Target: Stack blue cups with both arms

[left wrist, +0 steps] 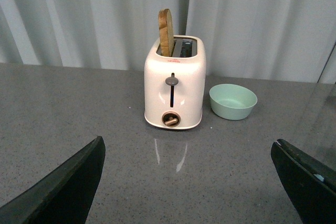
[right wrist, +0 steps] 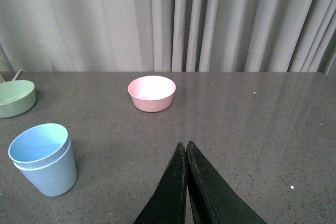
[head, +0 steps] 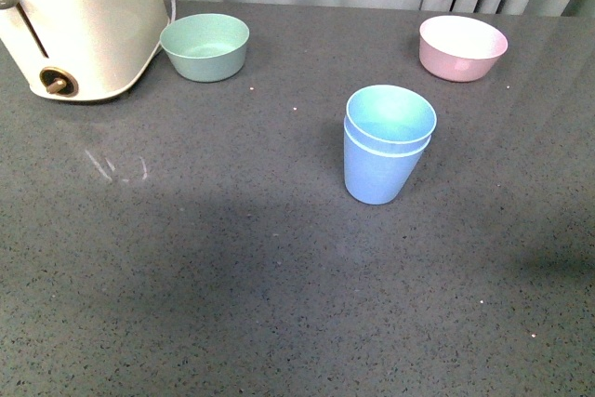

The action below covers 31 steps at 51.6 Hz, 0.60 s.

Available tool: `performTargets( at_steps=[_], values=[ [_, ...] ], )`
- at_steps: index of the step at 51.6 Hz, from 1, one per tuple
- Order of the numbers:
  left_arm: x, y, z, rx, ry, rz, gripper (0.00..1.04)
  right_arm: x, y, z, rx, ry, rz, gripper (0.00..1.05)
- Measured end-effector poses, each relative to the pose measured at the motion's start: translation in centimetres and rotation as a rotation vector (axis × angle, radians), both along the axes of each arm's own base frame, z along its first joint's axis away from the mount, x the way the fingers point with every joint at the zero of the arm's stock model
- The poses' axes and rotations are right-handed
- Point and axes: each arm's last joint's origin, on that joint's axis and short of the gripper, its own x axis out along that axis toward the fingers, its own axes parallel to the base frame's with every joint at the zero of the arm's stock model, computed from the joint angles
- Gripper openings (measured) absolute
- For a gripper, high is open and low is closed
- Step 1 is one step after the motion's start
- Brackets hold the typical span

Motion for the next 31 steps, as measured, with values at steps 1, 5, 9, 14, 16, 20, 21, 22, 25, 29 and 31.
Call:
performTargets(
  at_steps=[1, 5, 9, 14, 16, 20, 21, 22, 25, 29, 31],
  values=[
    [0.0, 0.0, 0.0, 0.0, 0.0, 0.0, 0.96, 0.0, 0.0, 0.0, 0.0, 0.0, 0.0, 0.02],
    [0.0, 0.0, 0.0, 0.0, 0.0, 0.0, 0.96, -0.2, 0.0, 0.0, 0.0, 0.002, 0.0, 0.02],
    [0.0, 0.0, 0.0, 0.0, 0.0, 0.0, 0.96, -0.4, 0.0, 0.0, 0.0, 0.001, 0.0, 0.02],
    [0.0, 0.0, 0.0, 0.0, 0.0, 0.0, 0.96, -0.6, 0.0, -0.1, 0.0, 0.002, 0.0, 0.02],
    [0.0, 0.0, 0.0, 0.0, 0.0, 0.0, 0.96, -0.7, 0.0, -0.1, 0.0, 0.002, 0.0, 0.02],
    [0.0, 0.0, 0.0, 0.0, 0.0, 0.0, 0.96, -1.3, 0.0, -0.4, 0.0, 0.03, 0.003, 0.02],
    [0.0, 0.0, 0.0, 0.0, 0.0, 0.0, 0.96, -1.4, 0.0, -0.5, 0.0, 0.035, 0.0, 0.02],
    [0.0, 0.0, 0.0, 0.0, 0.0, 0.0, 0.96, -1.6, 0.0, -0.5, 0.0, 0.032, -0.003, 0.02],
    [0.0, 0.0, 0.0, 0.0, 0.0, 0.0, 0.96, -1.8, 0.0, -0.4, 0.0, 0.01, 0.0, 0.02],
    [0.0, 0.0, 0.0, 0.0, 0.0, 0.0, 0.96, -1.9, 0.0, -0.3, 0.0, 0.007, 0.0, 0.02],
    [0.0, 0.0, 0.0, 0.0, 0.0, 0.0, 0.96, -1.9, 0.0, -0.3, 0.0, 0.006, 0.0, 0.02]
  ],
)
